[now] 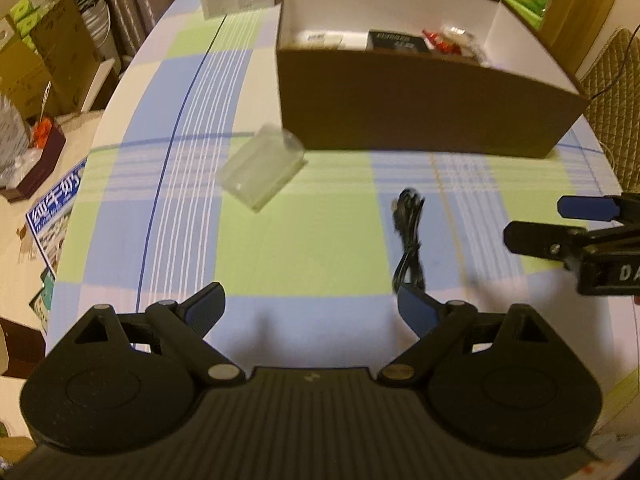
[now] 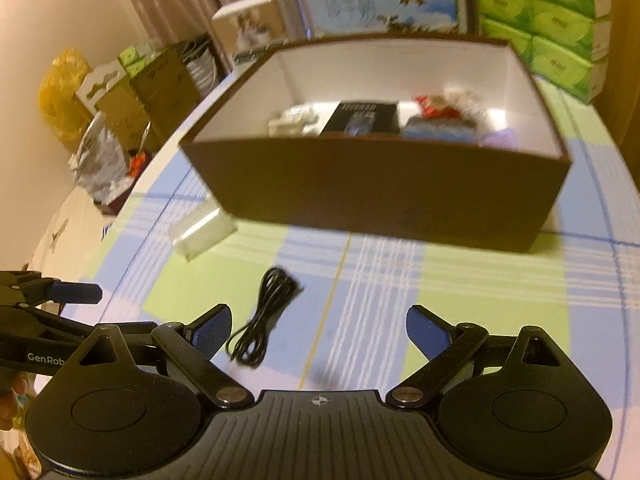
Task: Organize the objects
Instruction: 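Withdraw both tools from the box toward the black cable and clear cup, then grasp the black USB cable with the right tool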
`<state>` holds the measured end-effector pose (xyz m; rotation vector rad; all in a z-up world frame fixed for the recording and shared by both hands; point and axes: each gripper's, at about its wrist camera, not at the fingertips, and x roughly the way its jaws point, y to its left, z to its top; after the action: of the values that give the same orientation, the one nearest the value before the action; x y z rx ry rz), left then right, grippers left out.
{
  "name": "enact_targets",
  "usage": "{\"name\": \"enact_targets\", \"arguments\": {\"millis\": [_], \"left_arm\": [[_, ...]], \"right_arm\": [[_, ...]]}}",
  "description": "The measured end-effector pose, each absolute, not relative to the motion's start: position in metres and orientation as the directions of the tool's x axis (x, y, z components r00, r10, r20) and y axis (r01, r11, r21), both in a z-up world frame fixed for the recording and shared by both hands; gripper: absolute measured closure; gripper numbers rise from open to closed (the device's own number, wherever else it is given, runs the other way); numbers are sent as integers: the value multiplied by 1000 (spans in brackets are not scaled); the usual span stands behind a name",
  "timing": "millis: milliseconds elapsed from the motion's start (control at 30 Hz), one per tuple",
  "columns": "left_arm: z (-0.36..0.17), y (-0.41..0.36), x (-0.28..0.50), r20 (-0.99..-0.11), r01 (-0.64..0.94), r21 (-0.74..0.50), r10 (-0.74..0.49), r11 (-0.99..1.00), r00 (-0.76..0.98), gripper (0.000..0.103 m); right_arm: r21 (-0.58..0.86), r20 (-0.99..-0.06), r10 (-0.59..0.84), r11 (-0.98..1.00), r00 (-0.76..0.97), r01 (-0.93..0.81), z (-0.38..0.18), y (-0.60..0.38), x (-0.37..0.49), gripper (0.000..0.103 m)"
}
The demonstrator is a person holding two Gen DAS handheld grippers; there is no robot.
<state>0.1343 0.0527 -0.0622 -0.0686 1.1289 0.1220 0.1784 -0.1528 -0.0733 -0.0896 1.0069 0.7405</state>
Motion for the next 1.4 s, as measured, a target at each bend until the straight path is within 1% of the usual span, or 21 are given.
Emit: {"name": "enact_targets", "arguments": {"millis": [200,267,300,467,533,567,633,733,800,1067,1100,1133,1200,1233,1300,1400], "left_arm": [[-75,67,128,-912,-165,7,74,986,403,12],[-78,72,126,-912,-173,7,77,985,404,12],[-79,74,125,-911,-176,7,79,984,404,12],[-84,84,125,-910,-189,5,83,982,406,12],[-86,87,126,-910,-190,5,84,982,407,12],[-87,89,127,-909,-189,4,82,982,408,12],[-88,92,128,-907,-187,3,81,982,413,12],[-90,95,132,-904,-181,2,80,983,421,12],[-90,97,134,-901,-175,1,77,984,427,12],[-95,108,147,-889,-153,-6,65,988,453,12],[-96,109,149,-887,-147,-4,64,989,458,12],[-97,110,152,-884,-138,-2,63,990,463,12],[-98,113,159,-879,-118,4,60,993,474,12],[-99,114,162,-875,-103,8,56,995,481,12],[-99,116,170,-864,-62,13,42,998,502,12],[-102,117,183,-850,8,34,25,999,526,12]], "right_arm": [[252,-816,511,734,269,-630,-97,-130,166,12],[250,-818,511,729,264,-637,-101,-124,165,18],[250,-819,511,727,261,-640,-104,-122,165,24],[243,-821,508,725,262,-645,-113,-107,165,38],[232,-824,501,724,264,-649,-116,-101,166,47],[227,-826,497,725,267,-650,-117,-98,166,48],[221,-830,488,733,271,-643,-121,-92,169,56],[217,-834,476,748,280,-627,-126,-85,172,61],[207,-837,466,756,288,-621,-130,-79,175,62],[171,-843,440,764,308,-622,-137,-65,178,64],[166,-845,436,764,309,-624,-138,-64,179,67],[161,-847,433,763,310,-626,-140,-63,180,72],[139,-849,424,755,315,-641,-142,-63,180,79],[123,-849,420,747,320,-654,-142,-63,180,85],[88,-853,402,740,334,-667,-142,-64,181,86],[89,-854,397,748,335,-658,-142,-73,187,87]]}}
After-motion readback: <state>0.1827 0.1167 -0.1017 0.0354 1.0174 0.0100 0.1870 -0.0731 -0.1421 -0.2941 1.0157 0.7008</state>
